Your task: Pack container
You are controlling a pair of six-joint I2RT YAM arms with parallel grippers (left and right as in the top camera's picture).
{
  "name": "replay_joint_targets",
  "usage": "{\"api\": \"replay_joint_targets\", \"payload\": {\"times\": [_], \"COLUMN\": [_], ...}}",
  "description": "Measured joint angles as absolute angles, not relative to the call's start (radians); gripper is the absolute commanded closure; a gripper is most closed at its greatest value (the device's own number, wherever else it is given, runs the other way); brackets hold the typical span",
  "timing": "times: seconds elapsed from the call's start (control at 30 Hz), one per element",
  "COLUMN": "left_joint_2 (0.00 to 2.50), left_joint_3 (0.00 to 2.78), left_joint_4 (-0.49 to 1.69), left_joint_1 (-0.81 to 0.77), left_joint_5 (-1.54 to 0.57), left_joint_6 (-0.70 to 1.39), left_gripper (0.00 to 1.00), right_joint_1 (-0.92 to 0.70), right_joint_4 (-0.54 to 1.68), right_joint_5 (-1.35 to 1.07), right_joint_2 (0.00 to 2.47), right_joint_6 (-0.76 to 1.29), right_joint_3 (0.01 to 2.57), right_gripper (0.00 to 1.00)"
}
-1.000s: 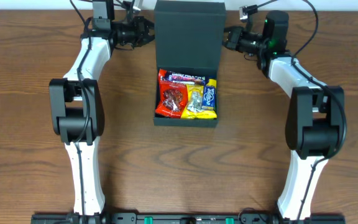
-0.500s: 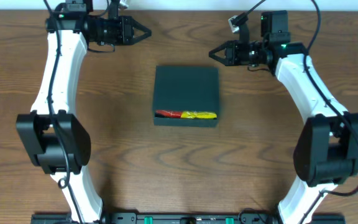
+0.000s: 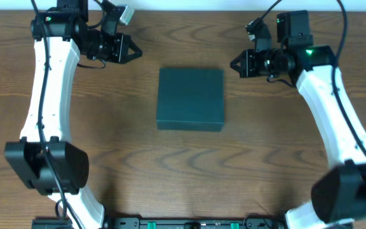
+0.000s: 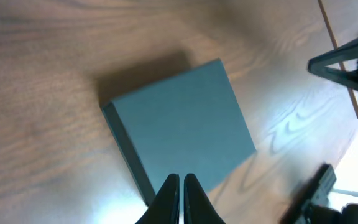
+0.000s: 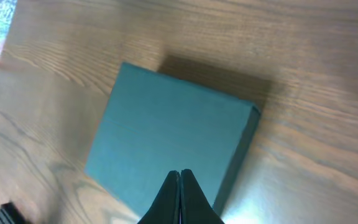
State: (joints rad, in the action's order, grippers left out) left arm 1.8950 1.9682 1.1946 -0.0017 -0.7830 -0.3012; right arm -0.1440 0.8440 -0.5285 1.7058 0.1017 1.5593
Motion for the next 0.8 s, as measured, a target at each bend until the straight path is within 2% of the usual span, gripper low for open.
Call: {"api": "replay_joint_targets", "payload": {"times": [0.17,0.33,0.5,0.7,0.8], "left_joint_2": [1.813,1.654,1.512,1.314,1.208], "left_joint_3": [1.968,1.967,1.959,1.803,1.699], "left_joint_4": [1.302,1.334,1.367,1.267,1.246], "left_joint_1": [-0.005,-0.059,-0.207,-0.437,-0.493], "left_joint_5": [-0.778,-0.778,-0.741,-0.544,-0.491], "left_joint_6": [-0.313,-0.315,-0.311,-0.169,-0.114], "left_gripper": [0.94,0.94,0.94,0.94,0.94], "right_joint_1": [-0.182,-0.305,-0.414,-0.429,-0.430], "right_joint_4": [0.963,1.058,1.050,1.026,1.005], "right_joint_5": [-0.450,-0.287,-0.211,-0.233,-0.302], "right_joint_2": [1.579,1.395,1.154,0.849,0.714], "right_joint_6": [0.101,0.137,0.150,0.153,0.154], "right_joint_3": [1.559,1.505,1.338,1.085,0.983], "right_gripper": [0.99,0.99,0.98,0.99,0.99]}}
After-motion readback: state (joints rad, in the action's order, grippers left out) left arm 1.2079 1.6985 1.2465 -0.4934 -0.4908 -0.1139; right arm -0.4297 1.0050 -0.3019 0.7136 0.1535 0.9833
